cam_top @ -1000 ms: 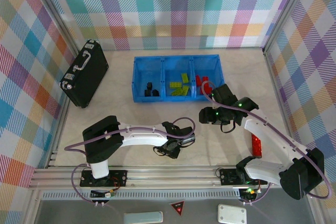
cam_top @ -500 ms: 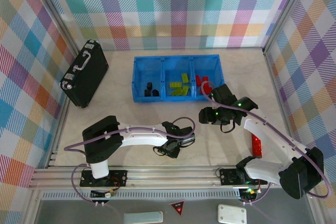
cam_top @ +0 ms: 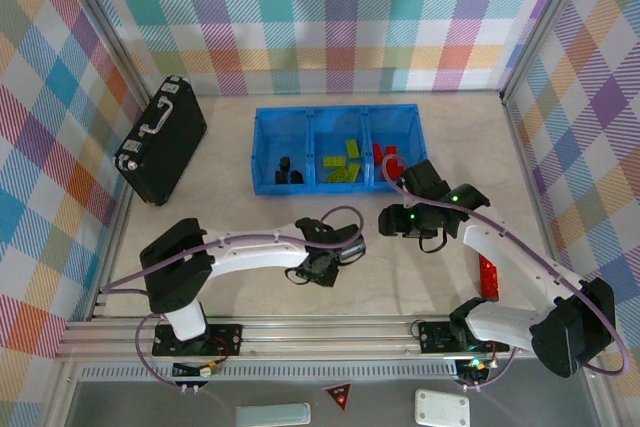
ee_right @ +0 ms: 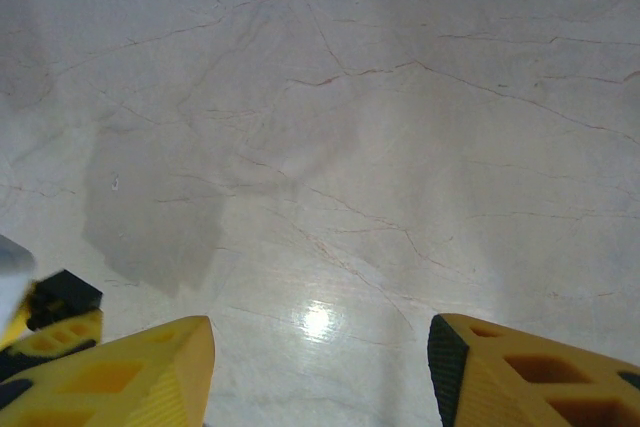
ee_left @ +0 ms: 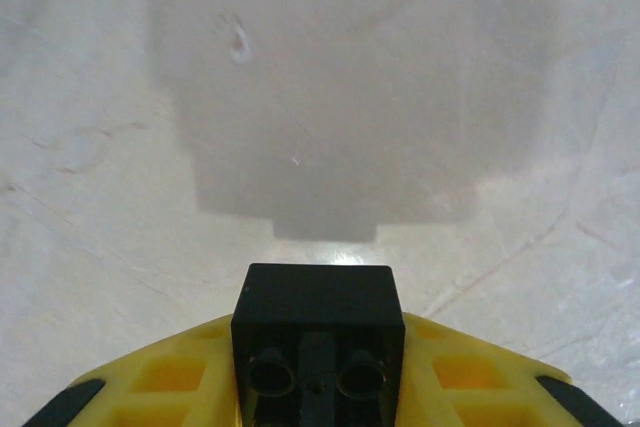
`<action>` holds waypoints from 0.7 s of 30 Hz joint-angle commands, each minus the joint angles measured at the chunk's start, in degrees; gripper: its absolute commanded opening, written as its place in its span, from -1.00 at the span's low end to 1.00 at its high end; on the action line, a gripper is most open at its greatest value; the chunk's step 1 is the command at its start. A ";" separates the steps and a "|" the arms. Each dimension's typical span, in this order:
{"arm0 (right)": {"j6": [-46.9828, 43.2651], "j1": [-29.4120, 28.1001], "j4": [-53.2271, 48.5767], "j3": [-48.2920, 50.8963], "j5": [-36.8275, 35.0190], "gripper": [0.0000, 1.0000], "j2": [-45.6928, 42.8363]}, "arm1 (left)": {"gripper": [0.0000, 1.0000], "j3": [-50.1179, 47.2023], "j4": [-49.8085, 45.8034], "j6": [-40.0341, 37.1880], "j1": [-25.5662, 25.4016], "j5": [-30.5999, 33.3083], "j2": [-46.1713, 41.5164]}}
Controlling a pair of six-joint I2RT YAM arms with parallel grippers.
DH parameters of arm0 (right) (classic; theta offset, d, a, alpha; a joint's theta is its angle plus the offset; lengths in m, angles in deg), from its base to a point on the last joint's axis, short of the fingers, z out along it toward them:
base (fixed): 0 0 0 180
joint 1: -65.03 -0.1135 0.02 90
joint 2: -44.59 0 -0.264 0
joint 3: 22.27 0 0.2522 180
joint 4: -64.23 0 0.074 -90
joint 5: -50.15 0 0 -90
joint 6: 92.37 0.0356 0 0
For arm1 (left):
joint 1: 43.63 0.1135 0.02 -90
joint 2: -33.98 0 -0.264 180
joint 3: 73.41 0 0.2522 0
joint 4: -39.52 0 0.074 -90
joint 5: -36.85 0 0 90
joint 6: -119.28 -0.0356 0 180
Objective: Sort the legos into containers by color
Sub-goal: Pick up the lego from the middle-left of the table.
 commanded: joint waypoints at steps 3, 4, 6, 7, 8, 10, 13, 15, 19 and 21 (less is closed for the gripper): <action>0.00 -0.47 -1.43 0.03 0.14 0.20 -1.08 | -0.34 3.01 -2.58 -4.65 5.16 1.00 -3.00; 0.00 -0.47 -1.69 0.01 0.19 0.20 -1.16 | -0.34 3.21 -2.68 -5.38 6.04 0.95 -3.30; 0.04 -0.47 -1.87 -0.08 -0.03 0.20 -1.43 | -0.34 3.68 -2.75 -6.87 8.40 0.65 -3.72; 0.09 -0.47 -2.04 -0.08 -0.02 0.20 -1.56 | -0.34 3.84 -2.52 -7.46 9.40 0.47 -3.95; 0.12 -0.47 -1.98 -0.08 -0.08 0.20 -1.68 | -0.34 4.24 -2.30 -8.11 10.61 0.10 -4.04; 0.24 -0.47 -2.33 -0.21 -0.16 0.20 -1.86 | -0.34 5.10 -1.99 -9.13 12.90 -0.18 -3.88; 0.44 -0.47 -2.83 -0.26 -0.47 0.21 -2.38 | -0.34 6.84 -2.03 -10.99 16.12 -0.28 -3.23; 0.56 -0.47 -3.18 -0.17 -0.63 0.21 -2.92 | -0.34 8.13 -1.94 -12.23 18.46 -0.52 -2.64; 0.55 -0.47 -4.05 -0.17 -0.83 0.21 -3.77 | -0.34 10.35 -1.76 -14.79 22.15 -0.53 -1.36; 0.57 -0.46 -4.41 -0.26 -0.82 0.21 -4.15 | -0.34 11.85 -1.64 -16.25 24.15 -0.62 -0.33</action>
